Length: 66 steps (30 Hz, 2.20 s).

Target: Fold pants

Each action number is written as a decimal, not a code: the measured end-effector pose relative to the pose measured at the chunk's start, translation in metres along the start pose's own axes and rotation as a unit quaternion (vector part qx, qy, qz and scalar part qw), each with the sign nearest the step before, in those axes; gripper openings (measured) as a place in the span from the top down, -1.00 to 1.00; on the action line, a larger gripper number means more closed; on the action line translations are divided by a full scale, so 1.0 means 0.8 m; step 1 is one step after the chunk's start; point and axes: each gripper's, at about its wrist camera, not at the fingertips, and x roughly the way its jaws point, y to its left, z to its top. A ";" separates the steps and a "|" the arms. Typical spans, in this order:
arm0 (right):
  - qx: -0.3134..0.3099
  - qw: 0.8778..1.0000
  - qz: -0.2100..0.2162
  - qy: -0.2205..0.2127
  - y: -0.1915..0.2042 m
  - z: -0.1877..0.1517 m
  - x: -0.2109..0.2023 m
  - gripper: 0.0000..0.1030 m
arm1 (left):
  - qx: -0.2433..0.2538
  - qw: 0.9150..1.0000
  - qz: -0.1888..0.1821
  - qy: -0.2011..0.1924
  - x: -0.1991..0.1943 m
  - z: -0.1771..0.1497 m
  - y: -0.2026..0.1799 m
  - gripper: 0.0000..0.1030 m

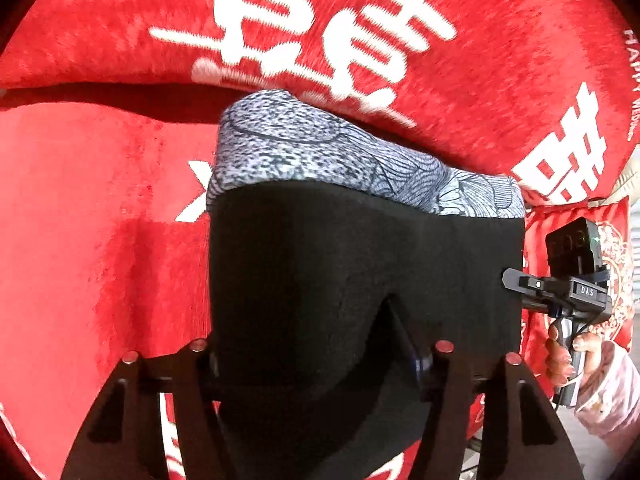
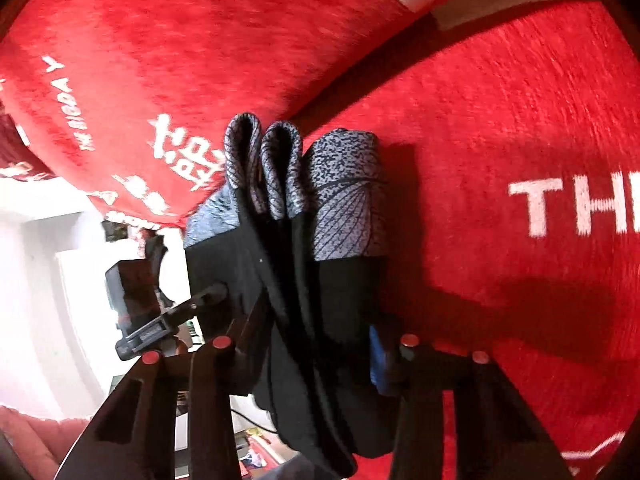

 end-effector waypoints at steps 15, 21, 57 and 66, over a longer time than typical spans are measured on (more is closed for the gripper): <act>0.011 1.000 0.020 0.009 0.016 -0.118 0.018 0.13 | 0.003 0.998 0.052 0.016 -0.032 -0.103 -0.012 -0.38; -0.013 0.992 -0.128 -0.005 0.014 -0.136 0.032 -0.44 | -0.022 0.993 0.116 -0.004 -0.007 -0.120 0.015 -0.94; -0.010 0.942 -0.333 -0.045 0.100 -0.278 0.024 -0.21 | 0.093 0.970 0.225 0.011 -0.084 -0.241 -0.076 -0.98; -0.038 0.921 -0.379 -0.076 0.156 -0.317 0.008 -0.65 | 0.115 0.970 0.216 0.006 -0.125 -0.260 -0.088 -0.98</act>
